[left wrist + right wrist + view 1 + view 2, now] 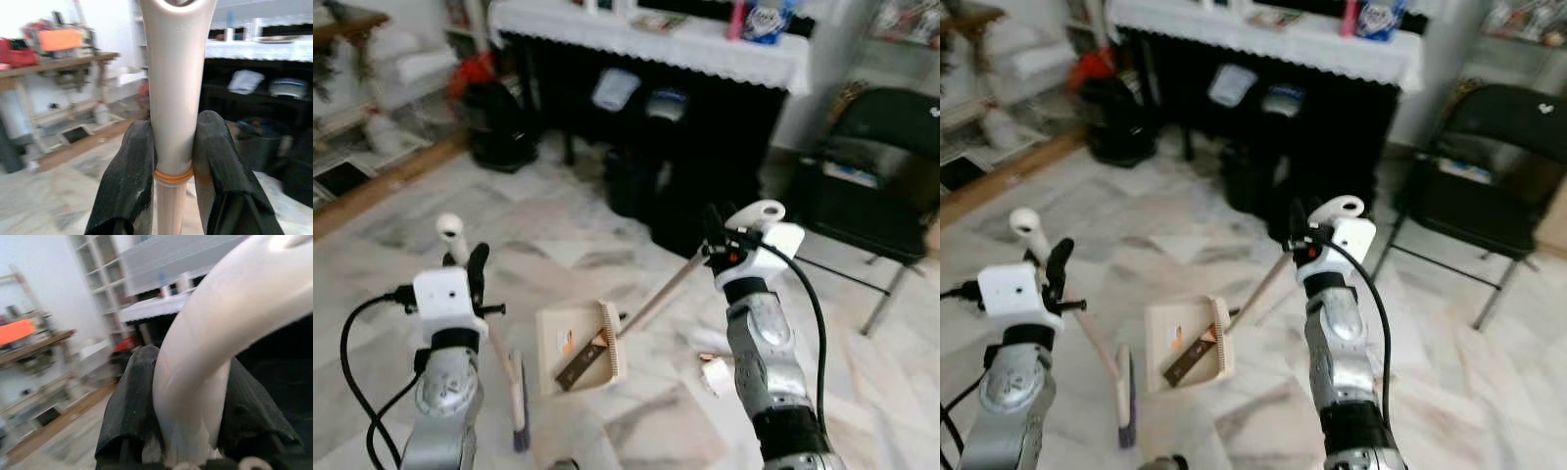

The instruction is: Sweep floor

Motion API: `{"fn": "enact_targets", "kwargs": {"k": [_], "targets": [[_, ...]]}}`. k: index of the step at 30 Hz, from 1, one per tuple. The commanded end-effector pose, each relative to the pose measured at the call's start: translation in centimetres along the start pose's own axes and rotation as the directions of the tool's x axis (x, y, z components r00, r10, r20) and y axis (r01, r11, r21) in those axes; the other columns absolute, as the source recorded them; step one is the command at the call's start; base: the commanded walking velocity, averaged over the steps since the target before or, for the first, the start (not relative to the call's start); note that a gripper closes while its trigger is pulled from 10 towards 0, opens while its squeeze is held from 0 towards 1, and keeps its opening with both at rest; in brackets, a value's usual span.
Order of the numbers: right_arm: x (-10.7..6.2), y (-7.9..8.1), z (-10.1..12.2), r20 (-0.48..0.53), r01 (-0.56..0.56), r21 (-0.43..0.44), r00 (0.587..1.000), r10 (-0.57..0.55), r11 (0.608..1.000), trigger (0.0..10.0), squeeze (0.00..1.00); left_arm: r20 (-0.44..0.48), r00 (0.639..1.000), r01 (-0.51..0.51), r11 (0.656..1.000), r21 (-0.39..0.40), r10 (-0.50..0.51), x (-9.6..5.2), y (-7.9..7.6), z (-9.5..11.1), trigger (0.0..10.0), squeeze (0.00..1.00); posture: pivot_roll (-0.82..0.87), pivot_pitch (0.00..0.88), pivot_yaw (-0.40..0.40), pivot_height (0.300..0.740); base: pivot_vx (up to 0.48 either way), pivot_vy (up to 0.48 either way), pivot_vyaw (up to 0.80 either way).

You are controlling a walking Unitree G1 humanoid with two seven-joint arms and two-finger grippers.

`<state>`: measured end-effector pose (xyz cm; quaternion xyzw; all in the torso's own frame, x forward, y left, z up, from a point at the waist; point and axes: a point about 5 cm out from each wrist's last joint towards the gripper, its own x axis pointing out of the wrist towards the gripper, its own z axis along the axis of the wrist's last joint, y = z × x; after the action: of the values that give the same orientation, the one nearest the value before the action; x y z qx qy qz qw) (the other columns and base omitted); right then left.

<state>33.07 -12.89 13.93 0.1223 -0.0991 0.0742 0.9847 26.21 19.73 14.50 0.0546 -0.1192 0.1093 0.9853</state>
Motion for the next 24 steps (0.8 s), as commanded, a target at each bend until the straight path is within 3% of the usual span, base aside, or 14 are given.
{"fn": "enact_targets", "kwargs": {"k": [1,12,24], "targets": [[0.7,0.9,1.7,0.072,-0.017,0.026,0.997,0.015,1.0,10.0,0.0,0.053,0.998,-0.019,1.0,0.017,0.018,0.5,0.1,1.0,10.0,0.0,0.02,0.027,-0.016,0.74,0.0,0.0,0.8],[0.9,1.1,1.9,0.073,-0.015,0.032,0.997,0.012,0.999,10.0,0.0,0.052,0.998,-0.029,0.999,0.029,0.027,0.5,0.4,1.0,10.0,0.0,0.02,0.042,-0.015,0.74,0.0,0.0,0.8],[1.1,1.0,2.3,0.063,-0.063,-0.01,0.996,0.064,0.998,10.0,0.0,0.039,0.997,-0.062,0.997,0.043,0.06,-0.5,1.1,0.7,10.0,0.0,0.02,0.028,-0.037,0.74,0.0,0.0,0.8]]}}
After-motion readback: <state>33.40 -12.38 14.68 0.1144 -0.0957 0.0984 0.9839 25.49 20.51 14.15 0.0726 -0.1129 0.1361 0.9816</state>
